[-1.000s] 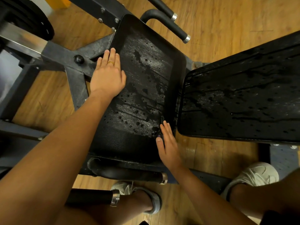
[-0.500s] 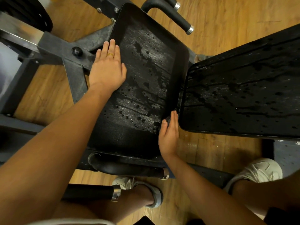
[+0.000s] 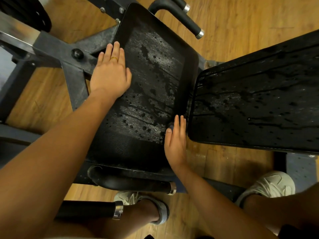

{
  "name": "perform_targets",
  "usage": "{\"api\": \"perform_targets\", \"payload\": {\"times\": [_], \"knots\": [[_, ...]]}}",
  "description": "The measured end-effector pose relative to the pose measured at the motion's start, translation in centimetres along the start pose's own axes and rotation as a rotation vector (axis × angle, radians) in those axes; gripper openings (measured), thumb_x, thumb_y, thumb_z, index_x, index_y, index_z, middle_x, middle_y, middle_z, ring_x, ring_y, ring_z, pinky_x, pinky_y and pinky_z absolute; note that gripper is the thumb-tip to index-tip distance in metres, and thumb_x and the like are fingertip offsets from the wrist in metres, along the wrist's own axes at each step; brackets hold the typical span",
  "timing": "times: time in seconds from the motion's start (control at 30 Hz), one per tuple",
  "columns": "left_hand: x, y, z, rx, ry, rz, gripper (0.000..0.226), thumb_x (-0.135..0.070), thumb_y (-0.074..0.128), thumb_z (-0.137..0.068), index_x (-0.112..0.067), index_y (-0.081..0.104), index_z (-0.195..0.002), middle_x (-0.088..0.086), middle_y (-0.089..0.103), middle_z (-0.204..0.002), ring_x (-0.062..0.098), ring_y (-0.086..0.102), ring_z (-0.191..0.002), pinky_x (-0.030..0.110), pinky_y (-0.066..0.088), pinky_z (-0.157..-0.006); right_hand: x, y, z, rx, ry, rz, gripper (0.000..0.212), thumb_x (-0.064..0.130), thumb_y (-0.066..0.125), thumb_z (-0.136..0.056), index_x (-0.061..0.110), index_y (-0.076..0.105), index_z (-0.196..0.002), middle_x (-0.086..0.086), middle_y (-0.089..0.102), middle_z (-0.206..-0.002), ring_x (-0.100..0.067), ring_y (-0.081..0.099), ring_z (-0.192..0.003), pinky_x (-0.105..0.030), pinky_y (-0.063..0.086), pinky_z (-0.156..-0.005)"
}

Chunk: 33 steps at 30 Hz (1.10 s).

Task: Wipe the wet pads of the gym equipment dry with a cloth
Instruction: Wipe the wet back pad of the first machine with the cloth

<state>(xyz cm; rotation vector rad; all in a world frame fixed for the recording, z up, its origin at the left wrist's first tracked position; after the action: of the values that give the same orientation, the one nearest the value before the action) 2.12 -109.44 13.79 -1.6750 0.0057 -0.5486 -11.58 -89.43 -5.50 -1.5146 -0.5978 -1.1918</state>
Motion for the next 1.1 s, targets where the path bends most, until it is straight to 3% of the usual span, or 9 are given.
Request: {"api": "perform_targets", "payload": {"times": [0.2, 0.37, 0.5, 0.87, 1.0, 1.1], "knots": [[-0.1, -0.2, 0.1, -0.009, 0.002, 0.011, 0.065, -0.034, 0.033, -0.103, 0.004, 0.025, -0.156, 0.022, 0.018, -0.165, 0.036, 0.016, -0.153, 0.051, 0.019, -0.124, 0.7, -0.6, -5.9, -0.014, 0.145, -0.052, 0.054, 0.032, 0.033, -0.11, 0.024, 0.019, -0.161, -0.006, 0.01, -0.169, -0.019, 0.0, -0.156, -0.043, 0.019, -0.125], [-0.2, -0.2, 0.0, -0.01, 0.009, -0.007, 0.064, -0.033, 0.033, -0.104, 0.004, 0.025, -0.155, 0.023, 0.018, -0.165, 0.036, 0.016, -0.153, 0.05, 0.015, -0.125, 0.7, -0.5, -3.5, -0.034, 0.177, 0.011, 0.057, 0.034, 0.032, -0.109, 0.02, 0.014, -0.162, -0.005, 0.011, -0.169, -0.022, 0.013, -0.155, -0.046, 0.03, -0.121], [-0.2, -0.2, 0.0, -0.014, 0.015, -0.023, 0.064, -0.033, 0.032, -0.104, 0.005, 0.025, -0.155, 0.023, 0.018, -0.165, 0.036, 0.015, -0.153, 0.049, 0.012, -0.126, 0.8, -0.3, -2.3, -0.042, 0.15, 0.031, 0.057, 0.031, 0.035, -0.109, 0.015, 0.018, -0.161, -0.01, 0.014, -0.168, -0.025, 0.013, -0.155, -0.041, 0.028, -0.121], [-0.3, -0.3, -0.1, -0.023, 0.012, -0.026, 0.064, -0.032, 0.034, -0.104, 0.005, 0.026, -0.155, 0.023, 0.02, -0.164, 0.037, 0.017, -0.153, 0.049, 0.015, -0.125, 1.0, -0.8, -10.9, -0.1, 0.237, 0.013, 0.053, 0.033, 0.034, -0.109, 0.016, 0.028, -0.159, -0.01, 0.018, -0.166, -0.03, 0.03, -0.148, -0.041, 0.029, -0.119], [-0.3, -0.3, -0.1, -0.023, 0.008, -0.026, 0.064, -0.032, 0.035, -0.103, 0.005, 0.027, -0.154, 0.024, 0.021, -0.164, 0.037, 0.019, -0.152, 0.049, 0.016, -0.125, 1.0, -1.0, -9.4, -0.037, 0.147, 0.037, 0.053, 0.034, 0.033, -0.11, 0.012, 0.029, -0.158, -0.01, 0.017, -0.166, -0.025, 0.016, -0.154, -0.045, 0.025, -0.123], [-0.3, -0.3, 0.0, -0.019, 0.008, -0.039, 0.064, -0.033, 0.034, -0.104, 0.005, 0.027, -0.155, 0.024, 0.021, -0.164, 0.037, 0.019, -0.152, 0.049, 0.016, -0.124, 1.1, -0.7, -7.8, 0.033, 0.081, 0.073, 0.054, 0.032, 0.03, -0.11, 0.013, 0.021, -0.16, -0.006, 0.009, -0.169, -0.017, -0.001, -0.156, -0.04, 0.014, -0.127]]}}
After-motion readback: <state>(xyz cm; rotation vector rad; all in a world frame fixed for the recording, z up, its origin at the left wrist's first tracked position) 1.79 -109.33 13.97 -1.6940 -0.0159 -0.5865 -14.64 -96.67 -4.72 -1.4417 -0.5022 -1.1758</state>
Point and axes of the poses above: each hand's wrist, its own z-axis away from the middle knuckle, its own y-axis out of the palm, x = y × z, the point moved 7 cm from there along -z, towards the middle knuckle
